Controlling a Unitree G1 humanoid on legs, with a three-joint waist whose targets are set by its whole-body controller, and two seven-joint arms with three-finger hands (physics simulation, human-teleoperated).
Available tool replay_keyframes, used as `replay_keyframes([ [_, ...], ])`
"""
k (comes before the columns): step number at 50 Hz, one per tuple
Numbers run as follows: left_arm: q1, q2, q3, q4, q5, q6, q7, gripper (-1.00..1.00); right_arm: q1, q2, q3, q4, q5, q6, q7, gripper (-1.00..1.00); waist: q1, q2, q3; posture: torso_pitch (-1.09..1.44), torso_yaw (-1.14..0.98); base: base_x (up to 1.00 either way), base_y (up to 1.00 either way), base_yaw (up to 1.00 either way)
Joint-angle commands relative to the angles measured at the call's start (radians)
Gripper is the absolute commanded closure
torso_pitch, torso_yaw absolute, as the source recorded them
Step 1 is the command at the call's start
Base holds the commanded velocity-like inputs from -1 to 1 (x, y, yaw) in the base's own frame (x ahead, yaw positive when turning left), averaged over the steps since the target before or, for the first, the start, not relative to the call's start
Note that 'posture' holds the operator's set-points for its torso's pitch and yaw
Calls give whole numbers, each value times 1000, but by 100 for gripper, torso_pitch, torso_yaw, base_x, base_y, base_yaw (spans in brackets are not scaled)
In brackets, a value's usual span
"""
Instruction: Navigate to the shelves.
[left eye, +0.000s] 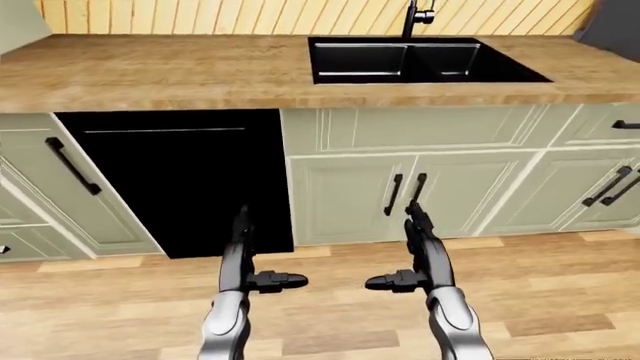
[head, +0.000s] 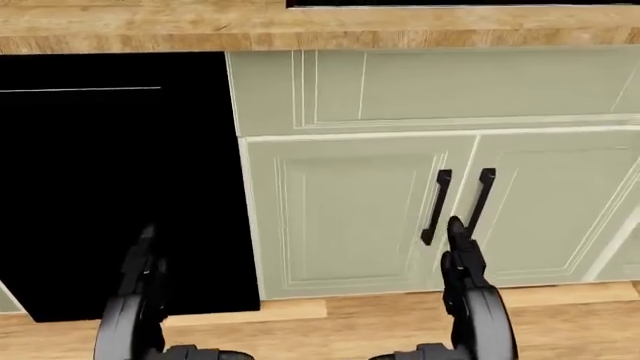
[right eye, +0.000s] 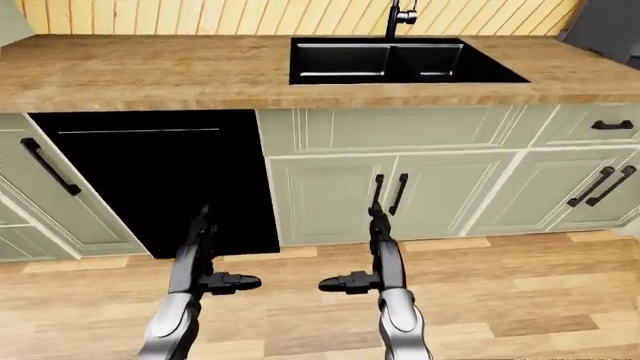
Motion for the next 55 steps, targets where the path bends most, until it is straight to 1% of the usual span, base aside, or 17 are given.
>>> replay_keyframes([
  [1,-17,12,19,-43,0,-29,4,-100,-19,6,15,-46,2,-25,1,-100,4,4,-13,0,0,0,-28,0],
  [9,-18,13,19,-43,0,-26,4,-100,-20,6,16,-47,0,-22,2,-100,17,85,6,0,0,0,-28,0],
  [12,-18,14,20,-42,-1,-27,3,-100,-20,7,17,-48,-1,-21,1,-100,19,147,-7,0,0,0,-28,0],
  [13,-17,14,20,-45,0,-24,3,-100,-21,7,17,-44,-2,-25,1,-100,28,123,-4,0,0,0,-28,0],
  [17,-8,12,18,-67,0,-11,3,-100,-23,6,16,-36,-2,-30,1,-100,23,117,-5,0,0,0,-28,0],
  [21,-2,10,15,-83,1,1,5,-100,-20,7,18,-43,-4,-24,0,-100,25,76,-4,0,0,0,-28,0],
  [23,-2,10,15,-82,2,0,5,-100,-23,5,15,-32,-3,-31,1,-100,26,39,-6,0,0,0,-28,0],
  [25,-4,9,15,-79,2,1,6,-100,-22,5,16,-38,-3,-26,1,-100,20,-36,-27,0,0,0,-29,0],
  [26,-9,10,17,-64,2,-9,6,-100,-22,5,16,-38,-4,-24,1,-100,15,-7,-24,0,0,0,-27,0],
  [37,-11,11,17,-61,2,-7,7,-100,-24,5,13,-29,-2,-29,1,-100,16,80,3,0,0,0,-28,0],
  [40,-14,12,18,-53,1,-12,6,-100,-25,5,14,-29,-3,-29,1,-100,17,134,-3,0,0,0,-28,0],
  [42,-12,11,17,-59,2,-10,6,-100,-25,5,13,-27,-2,-31,2,-100,26,106,-4,0,0,0,-27,0],
  [46,-7,11,16,-73,2,1,7,-100,-22,5,15,-36,-3,-25,1,-100,21,114,-14,0,0,0,-28,0],
  [50,-12,12,18,-56,1,-12,5,-100,-24,5,14,-31,-2,-28,2,-100,24,69,-5,0,0,0,-27,0],
  [52,-9,11,16,-69,1,-2,6,-100,-24,5,14,-33,-3,-26,2,-100,24,30,-9,0,0,0,-28,0],
  [54,-5,10,14,-79,3,3,6,-100,-23,5,15,-32,-3,-28,3,-100,13,-57,-32,0,0,0,-27,0],
  [55,-5,10,15,-79,2,3,6,-100,-24,5,14,-29,-3,-29,3,-100,8,13,-12,0,0,0,-28,0],
])
